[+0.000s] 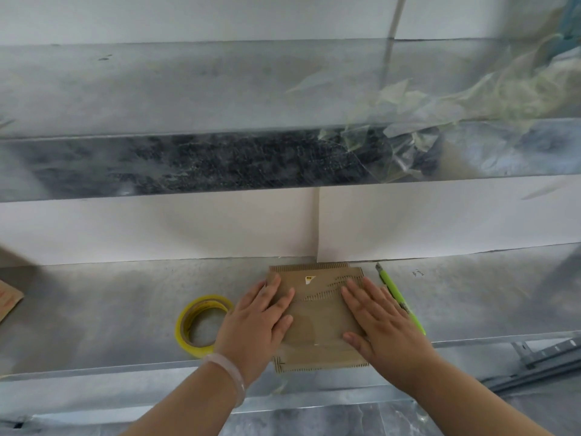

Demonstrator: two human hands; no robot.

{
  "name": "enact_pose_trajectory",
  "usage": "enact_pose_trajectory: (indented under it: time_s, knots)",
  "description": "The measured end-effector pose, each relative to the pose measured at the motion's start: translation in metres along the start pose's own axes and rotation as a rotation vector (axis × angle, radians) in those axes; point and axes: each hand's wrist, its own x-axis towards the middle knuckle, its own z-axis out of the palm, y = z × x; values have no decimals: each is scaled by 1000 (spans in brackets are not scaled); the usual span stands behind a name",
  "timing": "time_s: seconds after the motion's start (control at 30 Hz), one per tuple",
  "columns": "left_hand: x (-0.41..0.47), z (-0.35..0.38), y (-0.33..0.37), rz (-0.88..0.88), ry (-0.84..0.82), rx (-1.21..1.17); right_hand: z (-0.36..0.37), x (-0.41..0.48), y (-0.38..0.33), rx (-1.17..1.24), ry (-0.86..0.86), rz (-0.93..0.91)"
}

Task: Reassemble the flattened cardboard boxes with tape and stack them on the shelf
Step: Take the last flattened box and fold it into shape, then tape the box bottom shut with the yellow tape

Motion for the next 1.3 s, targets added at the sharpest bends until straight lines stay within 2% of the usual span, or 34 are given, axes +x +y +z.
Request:
enact_pose_trajectory:
  time_s: [0.1, 0.3, 0.33, 0.4, 0.47, 0.53, 0.63, 0.73, 0.8, 0.87, 0.93, 1.0, 1.17, 1.3]
  knots:
    - [-4, -1, 1, 4, -28, 17, 3, -1, -1, -48, 18, -64]
    - [-1, -3, -6, 57, -121, 68, 2, 3, -7, -140, -14, -12]
    - [-2, -3, -7, 85, -128, 15, 3, 2, -8, -145, -22, -1]
    - [-6, -8, -13, 34, -182, -161, 2, 1, -9, -144, -36, 5]
    - [-22, -14, -23, -16, -108, -177, 0, 1, -8, -149, -53, 0]
    - [-49, -13, -44, -60, 21, -22, 0, 2, -8, -139, -66, 10]
    - [-83, -7, -82, -110, 68, 123, 1, 1, -9, -125, -84, 24]
    - [-83, -9, -99, -48, 111, 80, 2, 1, -9, -125, -90, 28]
    - [-69, -28, -89, -50, 125, -113, 1, 1, -10, -130, -86, 33]
    - [-52, -61, -65, -126, 155, -415, 0, 2, -10, -136, -80, 34]
    - [-31, -90, -32, -130, 105, -716, -2, 2, -12, -132, -92, 44]
    - [-2, -105, 0, -108, 17, -870, -4, 2, -13, -113, -111, 57]
    - [49, -92, 52, -68, -197, -658, -5, 3, -12, -58, -163, 57]
    - [61, -85, 55, -111, -224, -601, -8, 4, -12, 40, -170, 47]
